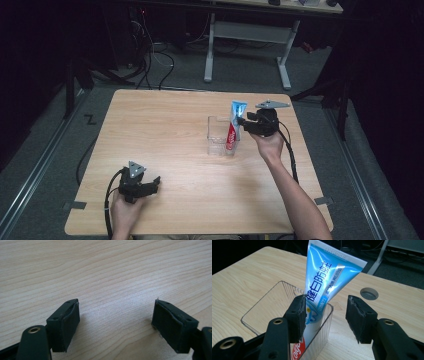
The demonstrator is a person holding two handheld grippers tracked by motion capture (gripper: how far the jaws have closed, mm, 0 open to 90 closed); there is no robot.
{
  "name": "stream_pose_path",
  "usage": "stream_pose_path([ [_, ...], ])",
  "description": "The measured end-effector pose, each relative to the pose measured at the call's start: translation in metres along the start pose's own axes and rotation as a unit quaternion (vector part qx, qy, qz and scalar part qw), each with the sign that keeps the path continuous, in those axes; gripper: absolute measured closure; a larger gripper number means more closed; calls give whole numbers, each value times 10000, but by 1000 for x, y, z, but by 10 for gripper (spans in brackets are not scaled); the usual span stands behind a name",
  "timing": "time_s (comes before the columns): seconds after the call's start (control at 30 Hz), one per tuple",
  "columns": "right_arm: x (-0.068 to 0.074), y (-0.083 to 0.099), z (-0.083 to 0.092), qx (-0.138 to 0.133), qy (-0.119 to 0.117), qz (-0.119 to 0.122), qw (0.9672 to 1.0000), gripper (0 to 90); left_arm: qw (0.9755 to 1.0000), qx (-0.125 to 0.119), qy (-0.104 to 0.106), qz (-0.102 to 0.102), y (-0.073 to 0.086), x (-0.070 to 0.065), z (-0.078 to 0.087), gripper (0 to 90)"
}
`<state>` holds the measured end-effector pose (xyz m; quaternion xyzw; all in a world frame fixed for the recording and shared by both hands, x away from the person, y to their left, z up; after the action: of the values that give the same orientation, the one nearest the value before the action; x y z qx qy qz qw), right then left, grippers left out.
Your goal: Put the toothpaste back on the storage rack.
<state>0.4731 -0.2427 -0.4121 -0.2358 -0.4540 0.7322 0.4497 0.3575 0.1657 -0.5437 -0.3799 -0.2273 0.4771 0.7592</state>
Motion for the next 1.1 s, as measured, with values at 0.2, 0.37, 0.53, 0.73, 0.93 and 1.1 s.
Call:
stream_pose_path([
  [0.2, 0, -2, 7, -66, 3, 6, 10000, 518, 10000, 0, 0, -1, 0, 0, 0, 225],
  [0.37, -2, -3, 14, -100, 13, -7, 9999, 521, 10000, 1, 0, 1, 0, 0, 0, 225],
  [0.53, -5, -4, 20, -126, 43, 9, 9999, 527, 10000, 1, -1, 0, 0, 0, 0, 225],
  [0.73, -6, -5, 26, -141, 41, -1, 9999, 531, 10000, 0, 0, 1, 0, 0, 0, 225],
  [0.93, -6, -6, 32, -158, 41, 29, 9999, 534, 10000, 0, 0, 1, 0, 0, 0, 225],
  [1.1, -7, -6, 37, -178, 34, 36, 9998, 535, 10000, -1, 0, 1, 0, 0, 0, 225],
])
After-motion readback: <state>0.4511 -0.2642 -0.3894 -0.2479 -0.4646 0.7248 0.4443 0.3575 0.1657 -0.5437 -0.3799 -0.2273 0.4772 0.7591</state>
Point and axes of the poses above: each handheld gripper's, and its own axes: z roughly backward along the jaws, y roughly out of its underside, x roughly to its left, the point moved 1 cm from there along -z, roughly forward along the jaws, and after that the axes turned 5 degrees about -x, right-handed, at the moved point
